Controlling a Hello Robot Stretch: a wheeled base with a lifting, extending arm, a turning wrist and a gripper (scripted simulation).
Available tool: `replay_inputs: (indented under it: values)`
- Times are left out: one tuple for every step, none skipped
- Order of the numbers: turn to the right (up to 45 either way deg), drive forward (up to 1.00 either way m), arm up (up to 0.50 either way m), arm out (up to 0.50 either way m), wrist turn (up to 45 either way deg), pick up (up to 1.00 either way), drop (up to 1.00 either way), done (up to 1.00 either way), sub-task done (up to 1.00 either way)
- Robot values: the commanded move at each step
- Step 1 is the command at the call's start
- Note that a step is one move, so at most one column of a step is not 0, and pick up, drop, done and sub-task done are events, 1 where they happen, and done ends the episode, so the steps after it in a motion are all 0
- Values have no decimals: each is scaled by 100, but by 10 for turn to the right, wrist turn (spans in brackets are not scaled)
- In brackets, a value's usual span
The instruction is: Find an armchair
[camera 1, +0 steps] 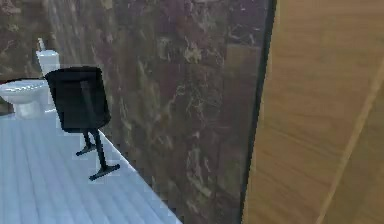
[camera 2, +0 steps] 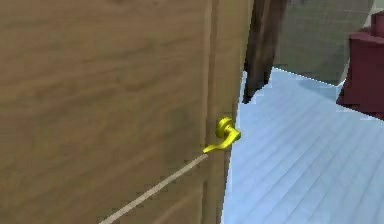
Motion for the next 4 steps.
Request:
replay_inputs:
  values:
    - [-450, 0, 0, 0, 0, 0, 0, 0, 0]
    - [-120, 0, 0, 0, 0, 0, 0, 0, 0]
    - [0, 40, 0, 0, 0, 0, 0, 0, 0]
    - [330, 0, 0, 0, 0, 0, 0, 0, 0]
